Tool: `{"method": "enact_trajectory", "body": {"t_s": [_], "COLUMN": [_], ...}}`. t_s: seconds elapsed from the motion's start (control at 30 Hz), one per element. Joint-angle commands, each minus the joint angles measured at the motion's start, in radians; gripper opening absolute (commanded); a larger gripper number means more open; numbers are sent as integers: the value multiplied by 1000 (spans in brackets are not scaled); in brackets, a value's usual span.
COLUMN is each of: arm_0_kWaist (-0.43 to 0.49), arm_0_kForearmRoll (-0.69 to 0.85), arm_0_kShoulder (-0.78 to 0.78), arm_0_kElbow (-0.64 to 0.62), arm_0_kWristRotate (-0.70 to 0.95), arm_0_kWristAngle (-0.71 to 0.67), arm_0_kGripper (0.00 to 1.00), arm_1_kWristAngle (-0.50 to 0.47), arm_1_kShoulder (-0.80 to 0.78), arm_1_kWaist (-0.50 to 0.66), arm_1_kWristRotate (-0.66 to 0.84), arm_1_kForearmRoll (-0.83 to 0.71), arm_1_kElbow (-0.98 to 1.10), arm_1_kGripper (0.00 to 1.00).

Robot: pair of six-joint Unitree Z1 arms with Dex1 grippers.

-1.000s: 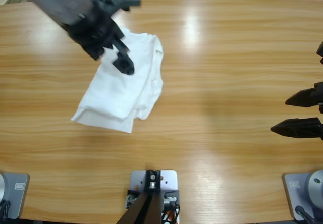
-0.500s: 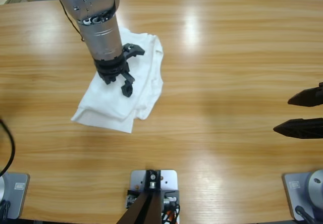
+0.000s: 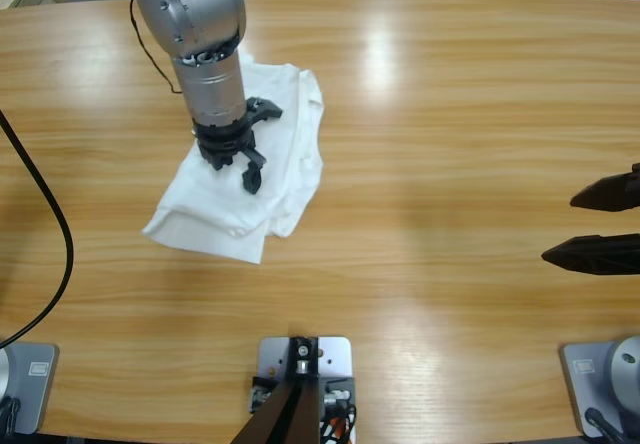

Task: Fold clothes

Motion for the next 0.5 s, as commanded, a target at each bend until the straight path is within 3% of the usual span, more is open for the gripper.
{"method": "enact_trajectory", "body": {"t_s": [0.03, 0.5], "arm_0_kWaist": [89, 501], "arm_0_kForearmRoll": [-37, -156], "arm_0_kShoulder": [68, -46], "arm_0_kElbow": [46, 304], "arm_0_kWristRotate": [-29, 1], "arm_0_kWristAngle": [11, 26], "arm_0_kGripper": [895, 895], "arm_1_kWristAngle": [5, 6], "arm_1_kShoulder": [4, 8], "arm_1_kWaist": [9, 9], "arm_1_kWristRotate": [-6, -7], "arm_1_kForearmRoll": [9, 16], "arm_1_kElbow": [23, 19], "arm_1_kGripper": [803, 803]}}
